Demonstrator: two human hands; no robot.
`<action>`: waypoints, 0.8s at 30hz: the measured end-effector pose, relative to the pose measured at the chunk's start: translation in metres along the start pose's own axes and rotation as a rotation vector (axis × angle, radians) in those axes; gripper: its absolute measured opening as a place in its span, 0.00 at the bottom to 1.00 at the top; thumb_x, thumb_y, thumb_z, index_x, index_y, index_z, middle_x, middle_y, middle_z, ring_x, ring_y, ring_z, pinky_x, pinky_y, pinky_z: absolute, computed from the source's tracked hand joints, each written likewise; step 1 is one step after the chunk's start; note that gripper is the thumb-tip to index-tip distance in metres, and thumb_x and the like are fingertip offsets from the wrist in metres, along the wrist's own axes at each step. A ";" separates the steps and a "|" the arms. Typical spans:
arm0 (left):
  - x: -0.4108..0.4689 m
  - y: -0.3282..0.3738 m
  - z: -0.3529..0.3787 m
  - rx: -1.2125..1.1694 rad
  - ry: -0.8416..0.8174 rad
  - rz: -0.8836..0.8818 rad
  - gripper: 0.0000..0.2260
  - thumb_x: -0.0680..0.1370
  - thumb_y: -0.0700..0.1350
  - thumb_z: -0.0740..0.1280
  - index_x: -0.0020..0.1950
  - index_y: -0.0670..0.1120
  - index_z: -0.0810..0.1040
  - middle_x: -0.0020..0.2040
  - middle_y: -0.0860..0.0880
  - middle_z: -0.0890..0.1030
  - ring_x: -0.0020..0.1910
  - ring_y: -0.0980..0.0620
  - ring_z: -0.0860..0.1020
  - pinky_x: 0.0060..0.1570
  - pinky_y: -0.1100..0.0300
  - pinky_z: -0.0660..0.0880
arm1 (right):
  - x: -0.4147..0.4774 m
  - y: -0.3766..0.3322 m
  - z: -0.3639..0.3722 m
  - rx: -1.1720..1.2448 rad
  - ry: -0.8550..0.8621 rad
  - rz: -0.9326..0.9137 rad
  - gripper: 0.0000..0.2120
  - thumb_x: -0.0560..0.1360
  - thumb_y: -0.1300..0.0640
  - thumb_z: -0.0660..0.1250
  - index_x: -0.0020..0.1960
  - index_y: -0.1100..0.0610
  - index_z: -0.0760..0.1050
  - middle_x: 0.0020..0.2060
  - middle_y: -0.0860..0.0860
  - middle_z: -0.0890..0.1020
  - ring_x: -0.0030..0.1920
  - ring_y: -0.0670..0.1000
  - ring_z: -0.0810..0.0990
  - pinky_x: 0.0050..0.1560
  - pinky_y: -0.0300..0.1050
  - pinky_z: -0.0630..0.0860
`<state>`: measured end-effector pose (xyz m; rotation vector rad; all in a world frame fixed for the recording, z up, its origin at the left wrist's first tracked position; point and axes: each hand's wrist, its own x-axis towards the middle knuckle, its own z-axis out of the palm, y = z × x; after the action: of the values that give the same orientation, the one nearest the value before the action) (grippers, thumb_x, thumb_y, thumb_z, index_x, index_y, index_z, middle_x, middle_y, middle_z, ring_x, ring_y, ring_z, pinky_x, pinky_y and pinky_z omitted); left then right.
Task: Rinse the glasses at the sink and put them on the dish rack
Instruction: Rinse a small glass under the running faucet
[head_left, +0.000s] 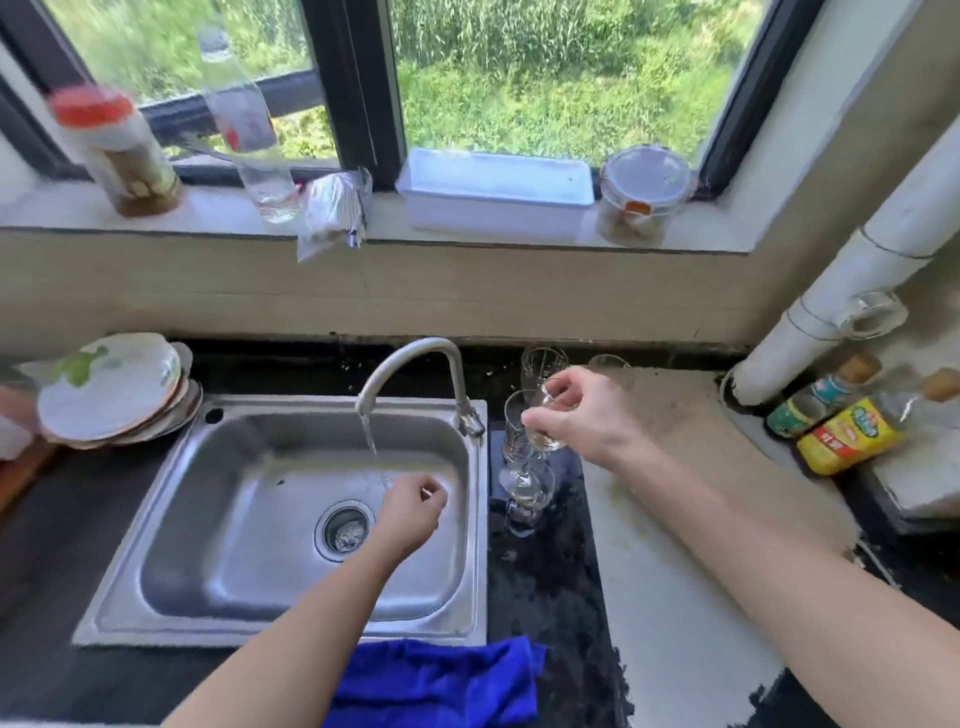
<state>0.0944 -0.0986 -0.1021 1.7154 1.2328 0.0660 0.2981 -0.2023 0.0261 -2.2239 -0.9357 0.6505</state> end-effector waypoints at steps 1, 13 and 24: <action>0.000 -0.005 -0.004 -0.064 0.007 -0.045 0.07 0.77 0.40 0.61 0.39 0.45 0.75 0.37 0.44 0.78 0.35 0.45 0.78 0.35 0.58 0.71 | 0.006 -0.006 0.016 0.008 -0.060 -0.011 0.19 0.64 0.42 0.75 0.52 0.46 0.76 0.42 0.42 0.81 0.44 0.44 0.79 0.46 0.45 0.78; 0.013 -0.100 -0.057 -0.608 0.003 -0.467 0.07 0.80 0.49 0.61 0.53 0.45 0.71 0.40 0.43 0.73 0.32 0.46 0.74 0.31 0.57 0.75 | 0.048 -0.032 0.202 0.162 -0.406 0.166 0.30 0.63 0.46 0.79 0.60 0.56 0.74 0.48 0.49 0.79 0.45 0.52 0.82 0.46 0.53 0.83; 0.076 -0.139 -0.056 -0.999 -0.053 -0.653 0.06 0.81 0.37 0.54 0.55 0.45 0.68 0.34 0.41 0.72 0.28 0.50 0.70 0.24 0.64 0.66 | 0.068 -0.046 0.269 0.163 -0.384 0.320 0.26 0.64 0.46 0.79 0.54 0.58 0.75 0.43 0.51 0.79 0.35 0.49 0.78 0.35 0.46 0.79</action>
<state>0.0052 -0.0045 -0.2085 0.4304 1.3327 0.2020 0.1479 -0.0294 -0.1372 -2.1577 -0.6736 1.2891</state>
